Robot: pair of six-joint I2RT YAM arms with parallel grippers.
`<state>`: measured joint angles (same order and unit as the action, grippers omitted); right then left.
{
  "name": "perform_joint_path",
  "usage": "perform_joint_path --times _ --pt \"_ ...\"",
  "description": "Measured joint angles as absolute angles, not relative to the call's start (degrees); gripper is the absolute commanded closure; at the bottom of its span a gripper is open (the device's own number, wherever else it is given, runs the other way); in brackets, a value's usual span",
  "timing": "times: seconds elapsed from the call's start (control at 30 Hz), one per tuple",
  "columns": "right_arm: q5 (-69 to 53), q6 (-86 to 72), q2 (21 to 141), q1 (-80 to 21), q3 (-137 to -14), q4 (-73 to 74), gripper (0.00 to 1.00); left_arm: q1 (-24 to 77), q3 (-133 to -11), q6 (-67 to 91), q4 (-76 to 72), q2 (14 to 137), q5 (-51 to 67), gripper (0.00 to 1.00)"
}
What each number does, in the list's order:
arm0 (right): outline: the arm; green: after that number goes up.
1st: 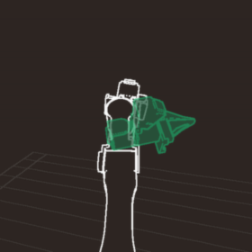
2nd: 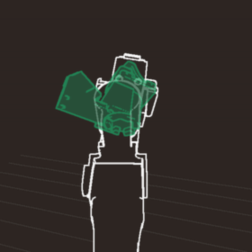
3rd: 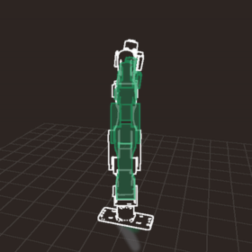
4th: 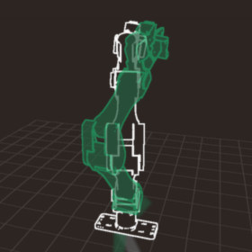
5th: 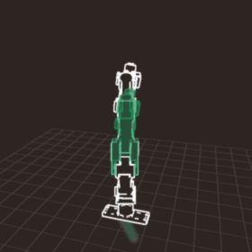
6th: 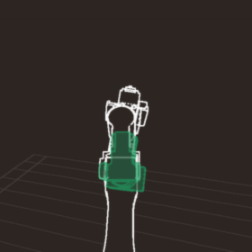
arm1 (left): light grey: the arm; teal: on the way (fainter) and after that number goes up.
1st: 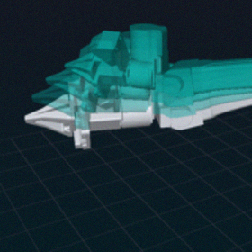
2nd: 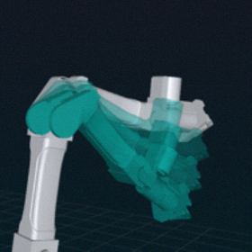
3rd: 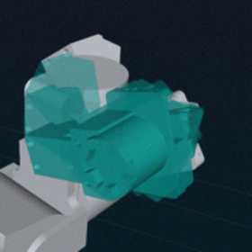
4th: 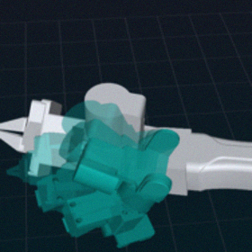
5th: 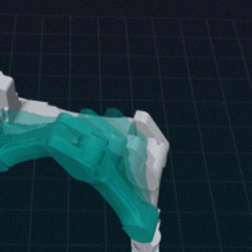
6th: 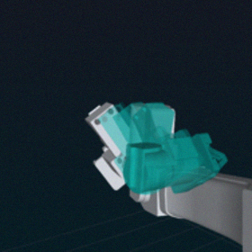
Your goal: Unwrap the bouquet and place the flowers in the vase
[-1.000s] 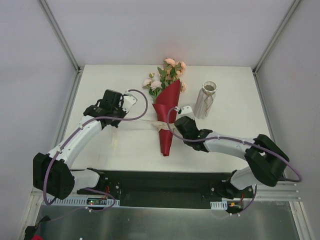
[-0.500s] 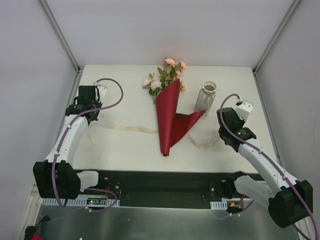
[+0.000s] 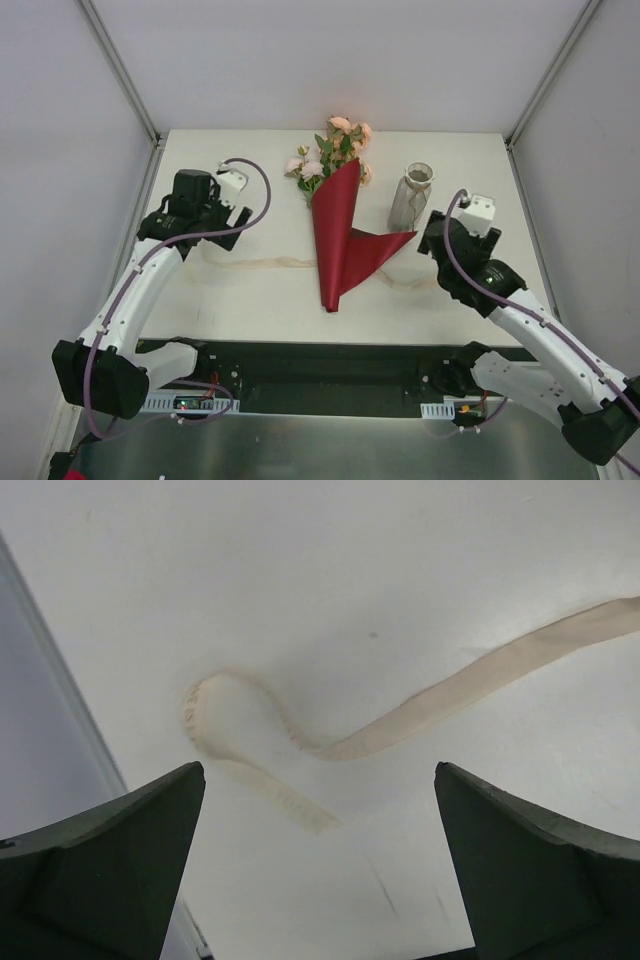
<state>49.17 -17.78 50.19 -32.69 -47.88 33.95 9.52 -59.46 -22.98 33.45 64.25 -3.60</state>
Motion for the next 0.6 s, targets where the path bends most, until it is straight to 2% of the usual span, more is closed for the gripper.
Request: perform_joint_path --times 0.1,0.3,0.37,0.6 --pt "48.73 -16.29 51.20 -43.40 -49.41 31.86 0.10 14.52 -61.93 -22.11 33.58 65.32 0.32 0.01" --pt "40.18 -5.98 59.88 -58.59 -49.65 23.88 0.01 16.05 -64.79 -19.92 33.74 72.58 4.10 0.01" --pt "36.23 -1.65 64.27 -63.05 -50.30 22.90 0.03 15.97 -64.75 -19.29 33.98 74.54 4.08 0.01" --pt "29.69 10.00 81.56 -72.84 -60.69 23.22 0.04 11.81 -62.17 -17.54 33.82 75.61 4.25 0.01"
